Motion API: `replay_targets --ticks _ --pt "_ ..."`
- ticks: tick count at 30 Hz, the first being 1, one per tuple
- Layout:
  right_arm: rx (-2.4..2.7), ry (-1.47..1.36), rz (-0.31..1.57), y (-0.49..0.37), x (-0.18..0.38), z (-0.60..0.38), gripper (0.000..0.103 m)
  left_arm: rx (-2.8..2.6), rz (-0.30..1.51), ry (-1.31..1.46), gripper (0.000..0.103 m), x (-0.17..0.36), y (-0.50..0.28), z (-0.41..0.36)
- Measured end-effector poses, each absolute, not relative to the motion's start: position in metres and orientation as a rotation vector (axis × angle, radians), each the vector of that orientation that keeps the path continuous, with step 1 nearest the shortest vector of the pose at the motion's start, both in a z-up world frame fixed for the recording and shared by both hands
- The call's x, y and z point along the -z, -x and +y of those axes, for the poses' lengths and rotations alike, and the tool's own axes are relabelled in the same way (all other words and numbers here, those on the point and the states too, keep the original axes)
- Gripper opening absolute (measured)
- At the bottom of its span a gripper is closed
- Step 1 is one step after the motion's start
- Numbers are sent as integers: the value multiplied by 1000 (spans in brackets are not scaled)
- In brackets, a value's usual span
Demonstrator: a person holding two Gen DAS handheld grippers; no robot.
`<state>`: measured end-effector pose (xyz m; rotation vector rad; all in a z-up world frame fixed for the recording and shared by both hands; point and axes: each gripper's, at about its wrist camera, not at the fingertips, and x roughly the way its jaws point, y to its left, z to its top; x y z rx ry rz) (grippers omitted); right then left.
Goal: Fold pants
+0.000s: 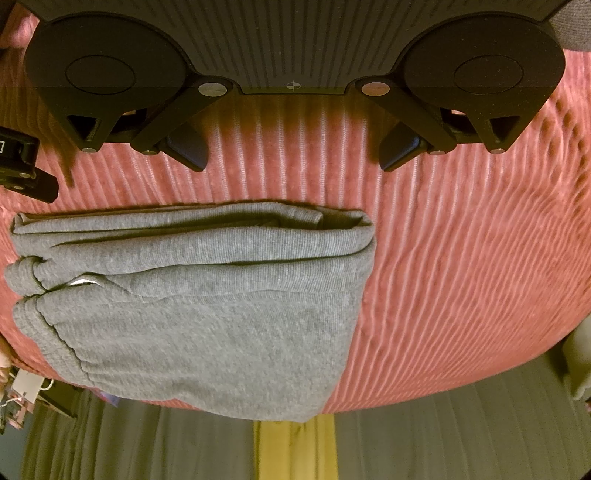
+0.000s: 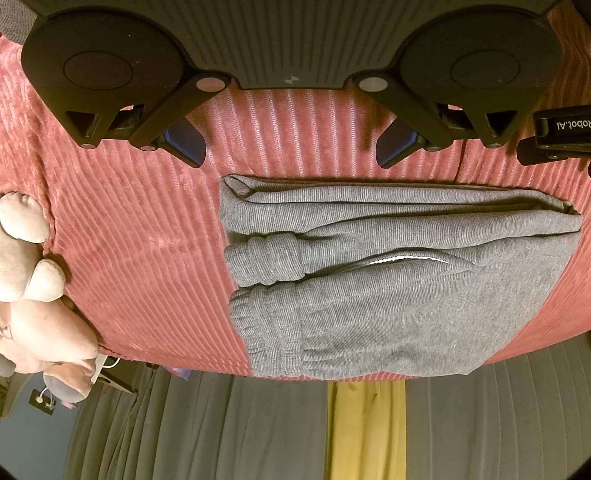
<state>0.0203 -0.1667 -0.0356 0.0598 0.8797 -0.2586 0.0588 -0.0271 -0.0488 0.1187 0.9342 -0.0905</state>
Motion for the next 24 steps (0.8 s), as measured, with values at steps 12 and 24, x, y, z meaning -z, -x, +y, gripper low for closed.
replay_targets --ticks 12,24 --pt "258 -64 883 -20 36 -167 99 89 933 -118 102 48 -57 -29" --pt "261 -62 884 -20 36 -165 99 88 935 -117 102 47 -56 -32"
